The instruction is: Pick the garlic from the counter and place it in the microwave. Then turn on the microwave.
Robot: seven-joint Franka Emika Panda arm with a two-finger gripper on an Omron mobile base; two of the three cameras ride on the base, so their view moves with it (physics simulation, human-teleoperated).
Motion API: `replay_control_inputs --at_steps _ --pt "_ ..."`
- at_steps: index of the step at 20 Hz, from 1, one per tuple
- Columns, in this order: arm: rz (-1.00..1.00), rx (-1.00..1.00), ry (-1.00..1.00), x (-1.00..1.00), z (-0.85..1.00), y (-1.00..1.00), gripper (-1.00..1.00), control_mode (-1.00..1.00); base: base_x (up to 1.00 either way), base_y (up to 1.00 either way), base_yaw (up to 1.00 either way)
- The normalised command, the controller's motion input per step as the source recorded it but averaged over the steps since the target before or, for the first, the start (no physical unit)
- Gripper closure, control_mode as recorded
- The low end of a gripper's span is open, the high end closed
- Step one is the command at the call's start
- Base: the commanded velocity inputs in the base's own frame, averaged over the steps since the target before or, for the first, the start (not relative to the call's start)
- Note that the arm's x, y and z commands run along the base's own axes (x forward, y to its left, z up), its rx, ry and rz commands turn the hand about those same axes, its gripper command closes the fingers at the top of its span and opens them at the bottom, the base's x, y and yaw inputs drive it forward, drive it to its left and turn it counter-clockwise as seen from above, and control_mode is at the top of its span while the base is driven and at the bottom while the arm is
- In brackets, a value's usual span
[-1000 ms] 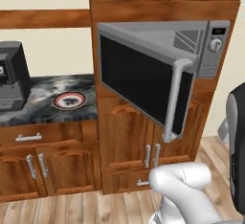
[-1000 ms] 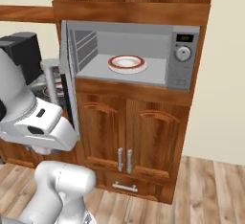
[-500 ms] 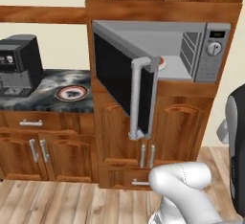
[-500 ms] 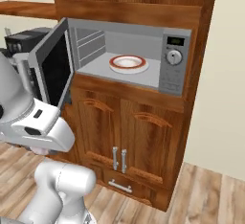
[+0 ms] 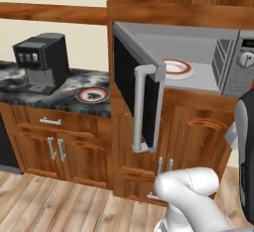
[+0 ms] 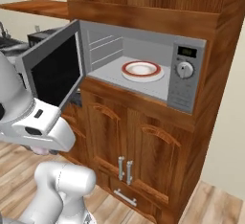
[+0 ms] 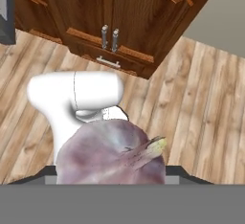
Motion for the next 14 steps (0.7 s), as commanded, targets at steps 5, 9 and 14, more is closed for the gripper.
replay_control_inputs --at_steps 5,9,14 --pt "0.0 0.0 0.0 0.0 0.0 0.0 1.0 1.0 0.23 -0.45 0.26" --pt "0.0 0.0 0.0 0.0 0.0 0.0 1.0 1.0 0.12 -0.44 0.08" --pt "0.0 0.0 0.0 0.0 0.0 0.0 1.0 1.0 0.27 -0.31 0.01"
